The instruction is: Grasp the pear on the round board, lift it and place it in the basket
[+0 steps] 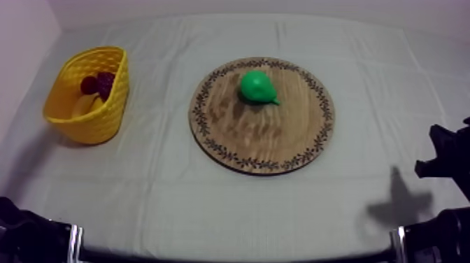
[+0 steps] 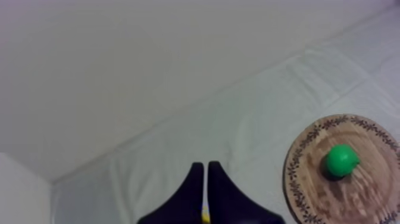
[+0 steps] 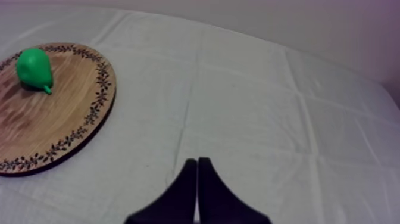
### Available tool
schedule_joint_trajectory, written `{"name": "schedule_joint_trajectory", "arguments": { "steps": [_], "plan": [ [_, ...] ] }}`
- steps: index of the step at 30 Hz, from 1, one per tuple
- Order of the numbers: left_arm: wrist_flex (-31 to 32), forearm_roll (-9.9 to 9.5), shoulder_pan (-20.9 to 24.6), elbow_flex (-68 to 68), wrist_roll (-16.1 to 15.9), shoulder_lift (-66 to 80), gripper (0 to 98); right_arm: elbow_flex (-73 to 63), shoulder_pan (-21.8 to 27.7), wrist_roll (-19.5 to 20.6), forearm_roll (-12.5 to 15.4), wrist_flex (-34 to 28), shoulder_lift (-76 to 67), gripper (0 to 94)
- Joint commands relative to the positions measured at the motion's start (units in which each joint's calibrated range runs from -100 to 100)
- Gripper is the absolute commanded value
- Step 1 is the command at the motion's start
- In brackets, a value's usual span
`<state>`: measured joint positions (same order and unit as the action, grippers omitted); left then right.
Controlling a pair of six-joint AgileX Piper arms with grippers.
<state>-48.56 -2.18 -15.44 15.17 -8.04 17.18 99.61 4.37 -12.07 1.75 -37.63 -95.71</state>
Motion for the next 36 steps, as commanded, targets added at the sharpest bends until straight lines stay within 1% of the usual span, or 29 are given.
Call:
{"name": "schedule_joint_trajectory", "arguments": {
  "steps": [1,7,9,14,18,20,25,32,35,36],
  "plan": [
    [-0.8,0.14,-2.3,-5.1,-0.5,-4.1,0.0,0.1,0.0,0.0,0.0,0.0,0.0,0.3],
    [-2.9,0.32,-7.2,-10.0,-2.5,-9.4,0.0,0.1,0.0,0.0,0.0,0.0,0.0,0.3],
    [-3.7,0.51,-8.6,-10.6,-3.7,-10.8,0.0,0.1,0.0,0.0,0.0,0.0,0.0,0.3],
    [-4.5,1.98,-11.6,-10.1,-7.2,-13.6,0.0,0.1,0.0,0.0,0.0,0.0,0.0,0.3],
    [-4.7,2.57,-13.6,-9.6,-9.0,-16.0,0.0,0.1,0.0,0.0,0.0,0.0,0.0,0.3],
    [-4.6,2.68,-14.4,-9.9,-9.4,-17.4,0.0,0.1,0.0,0.0,0.0,0.0,0.0,0.3],
    [-3.3,2.71,-16.2,-12.3,-9.4,-21.2,0.0,0.1,0.0,0.0,0.0,0.0,0.0,0.3],
    [-3.1,3.36,-16.9,-16.9,-10.7,-27.0,0.2,0.1,0.0,0.0,0.0,0.0,0.0,0.3],
    [-3.1,3.5,-16.8,-18.6,-11.1,-29.1,2.5,0.1,0.0,0.0,0.0,0.0,0.0,0.3],
    [-3.2,3.52,-16.7,-19.2,-11.1,-29.7,5.7,0.1,0.0,0.0,0.0,0.0,0.0,0.3]
  ]
}}
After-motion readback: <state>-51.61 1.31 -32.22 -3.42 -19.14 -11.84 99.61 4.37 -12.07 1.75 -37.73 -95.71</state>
